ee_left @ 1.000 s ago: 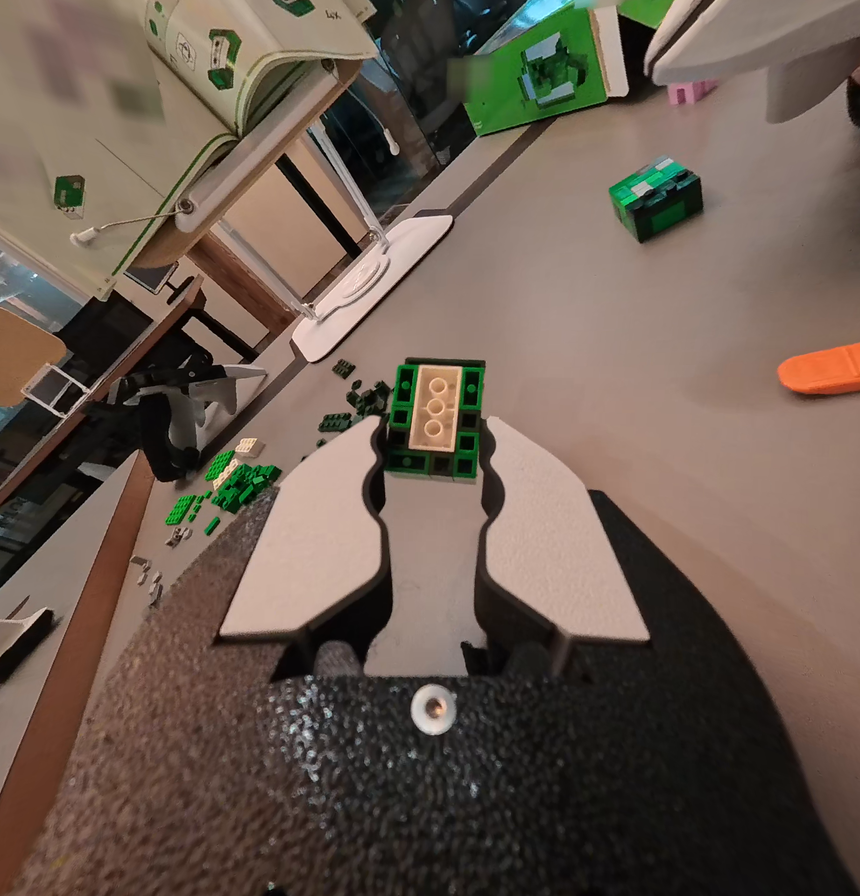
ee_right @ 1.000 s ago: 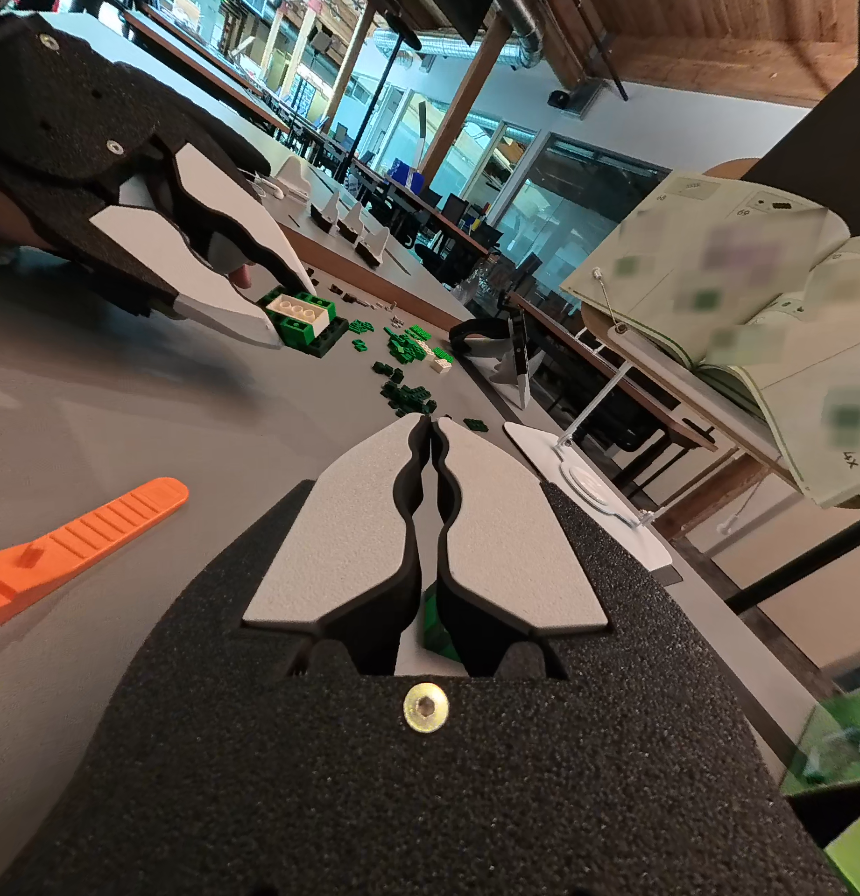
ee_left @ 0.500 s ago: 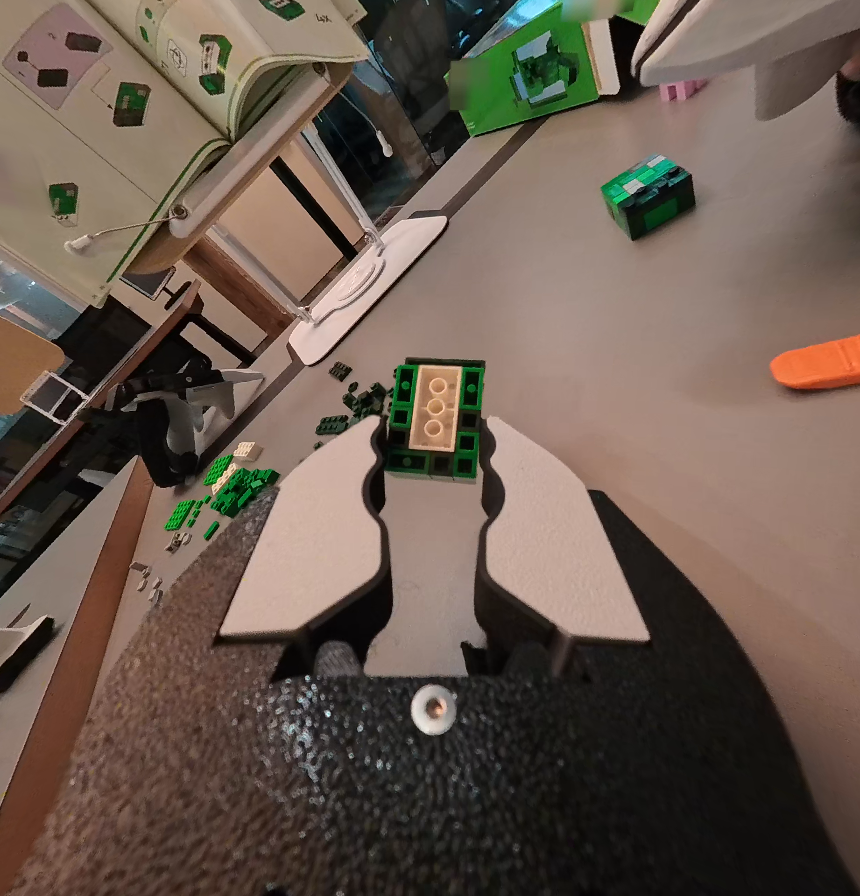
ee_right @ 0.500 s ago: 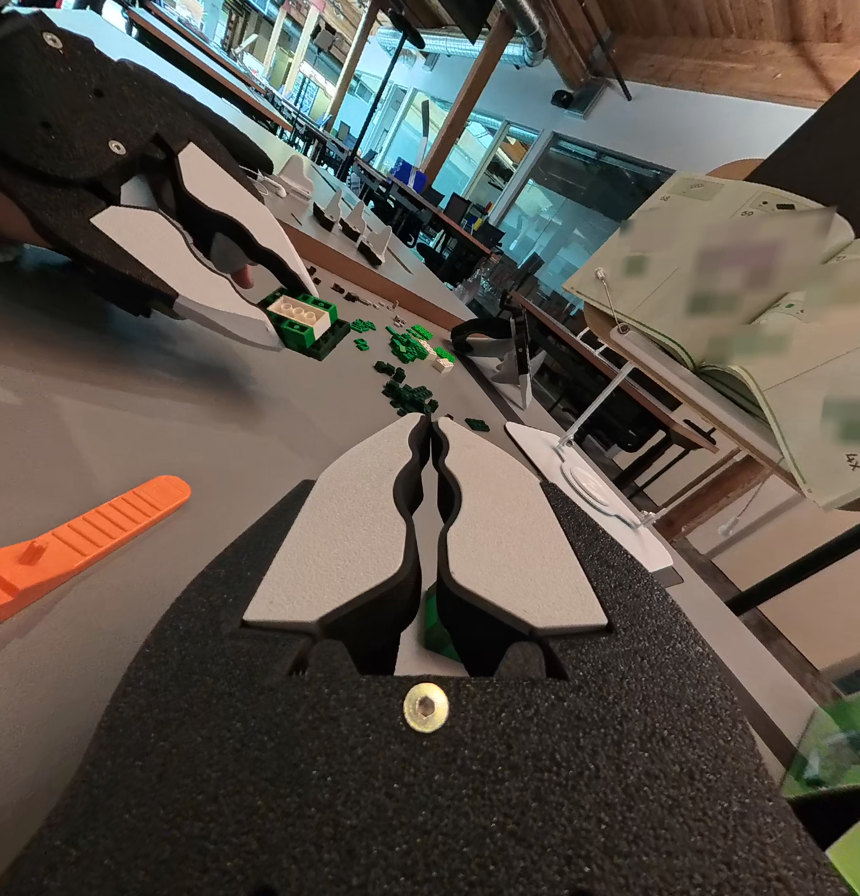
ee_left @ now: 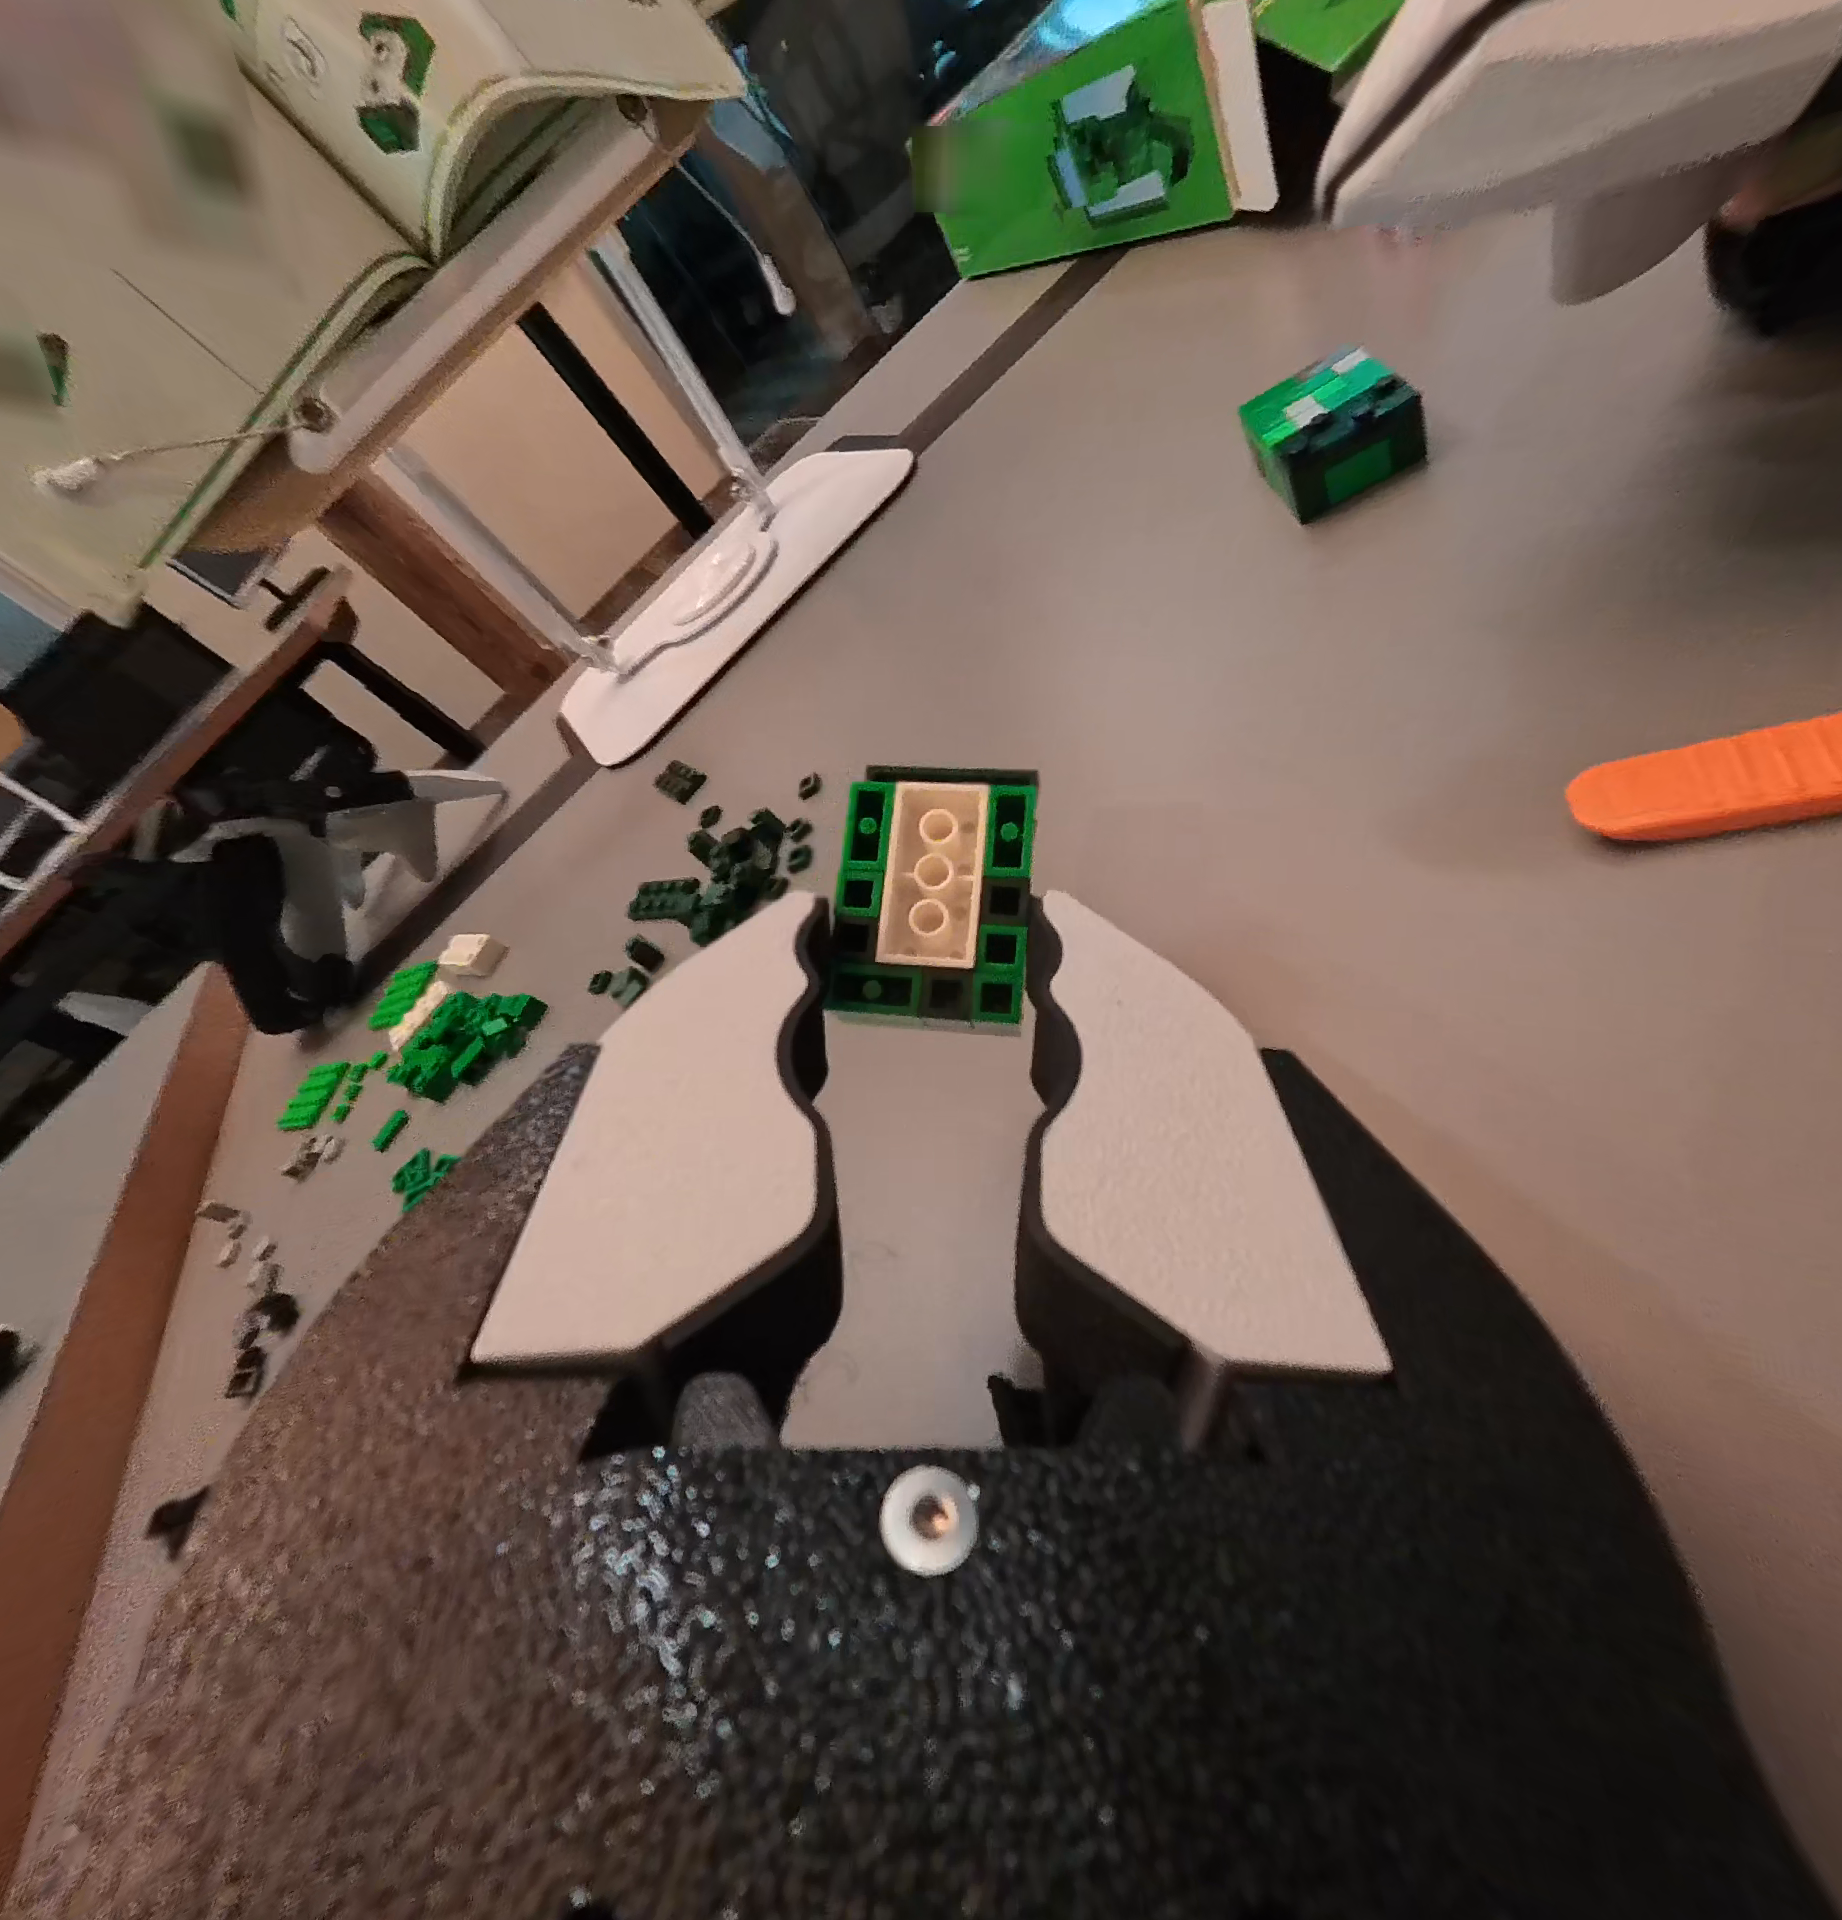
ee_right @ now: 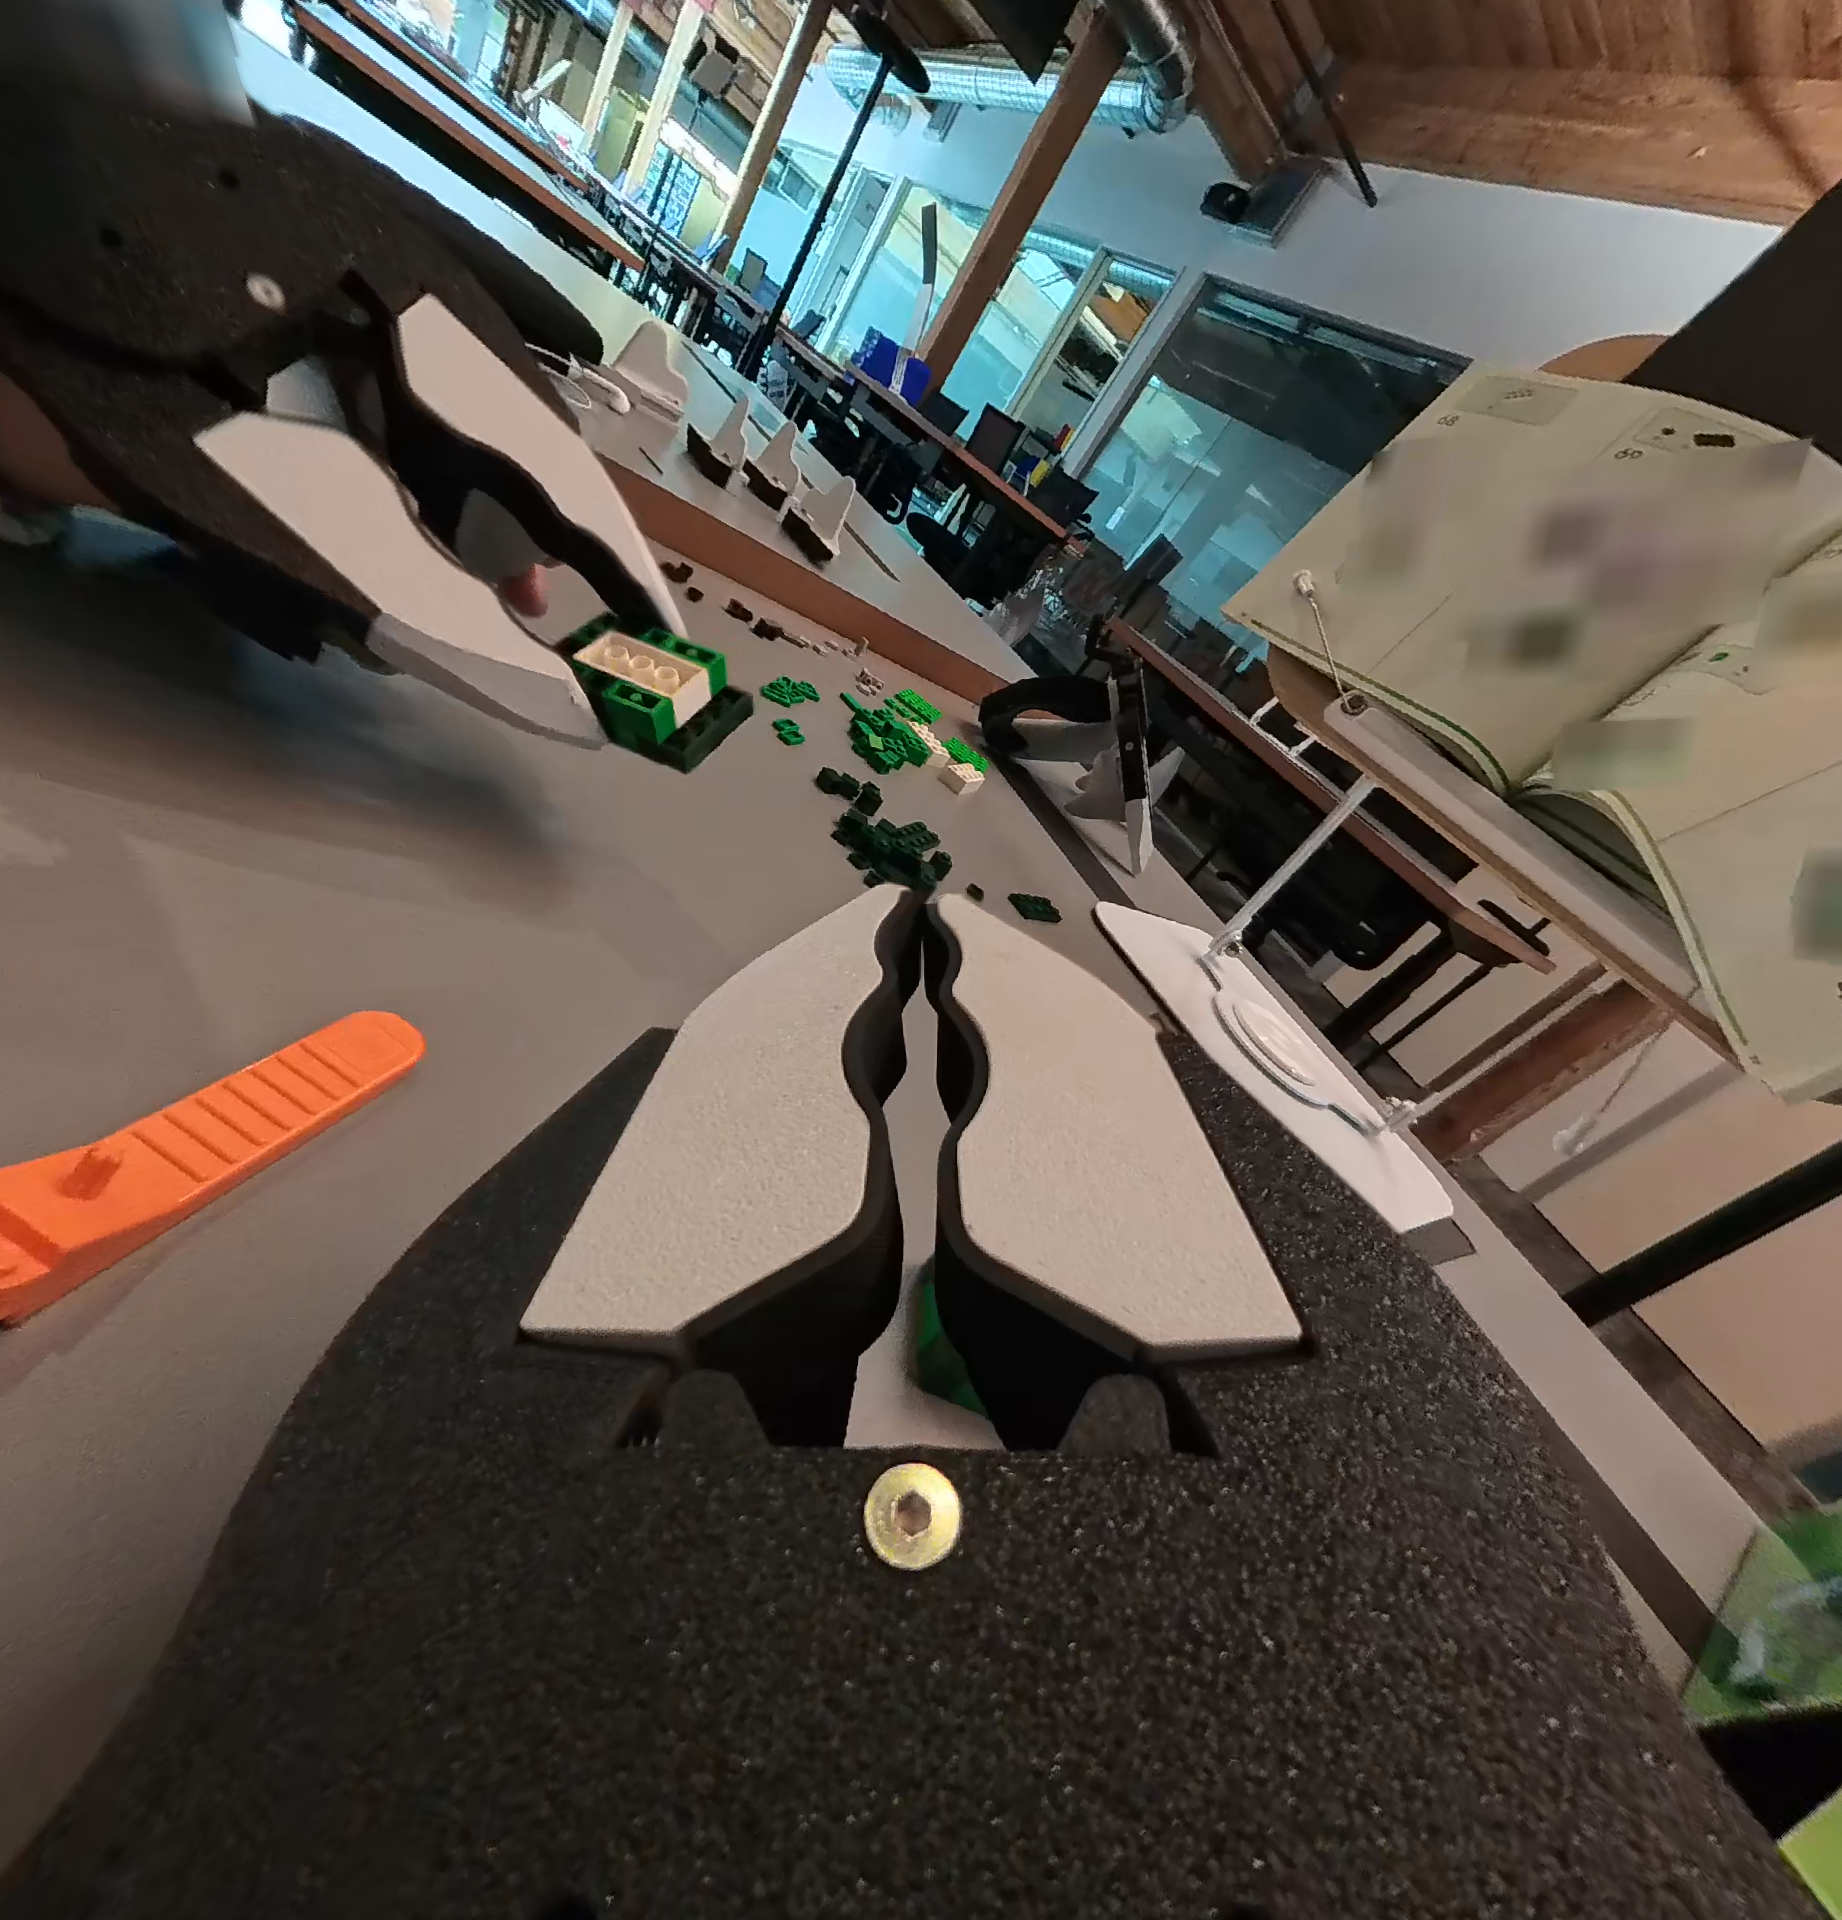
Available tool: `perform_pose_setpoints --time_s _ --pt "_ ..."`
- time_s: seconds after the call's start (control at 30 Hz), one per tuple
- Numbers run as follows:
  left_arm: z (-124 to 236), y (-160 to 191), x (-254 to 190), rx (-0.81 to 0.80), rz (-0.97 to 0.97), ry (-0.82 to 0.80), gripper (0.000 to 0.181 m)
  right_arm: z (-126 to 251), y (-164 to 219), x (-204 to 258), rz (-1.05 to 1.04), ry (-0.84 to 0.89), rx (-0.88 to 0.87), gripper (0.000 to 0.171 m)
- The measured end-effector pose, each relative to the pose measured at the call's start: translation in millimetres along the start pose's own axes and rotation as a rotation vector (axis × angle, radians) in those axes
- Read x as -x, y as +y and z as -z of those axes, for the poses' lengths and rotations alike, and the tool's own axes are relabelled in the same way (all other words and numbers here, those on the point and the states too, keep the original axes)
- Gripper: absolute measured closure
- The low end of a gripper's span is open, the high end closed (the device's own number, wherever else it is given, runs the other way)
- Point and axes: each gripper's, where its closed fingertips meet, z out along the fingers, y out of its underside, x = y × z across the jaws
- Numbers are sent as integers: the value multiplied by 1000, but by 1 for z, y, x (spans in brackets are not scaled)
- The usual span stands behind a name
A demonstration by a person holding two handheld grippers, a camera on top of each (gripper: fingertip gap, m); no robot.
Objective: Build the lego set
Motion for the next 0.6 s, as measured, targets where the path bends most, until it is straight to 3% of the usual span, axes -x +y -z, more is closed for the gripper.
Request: perform_pose_setpoints --time_s 0.23,0.33,0.5,0.6 --pt "1 14 23 69 -60 -18 145 -3 3 18 54 -78 48 171" --pt "-3 26 41 74 -79 -58 145 -7 0 25 -25 -136 67 171" --pt "-1 35 68 25 17 -161 145 -46 1 20 -193 -244 199 171" --pt "1 36 73 24 23 -191 145 -82 3 2 -232 -308 287 156"
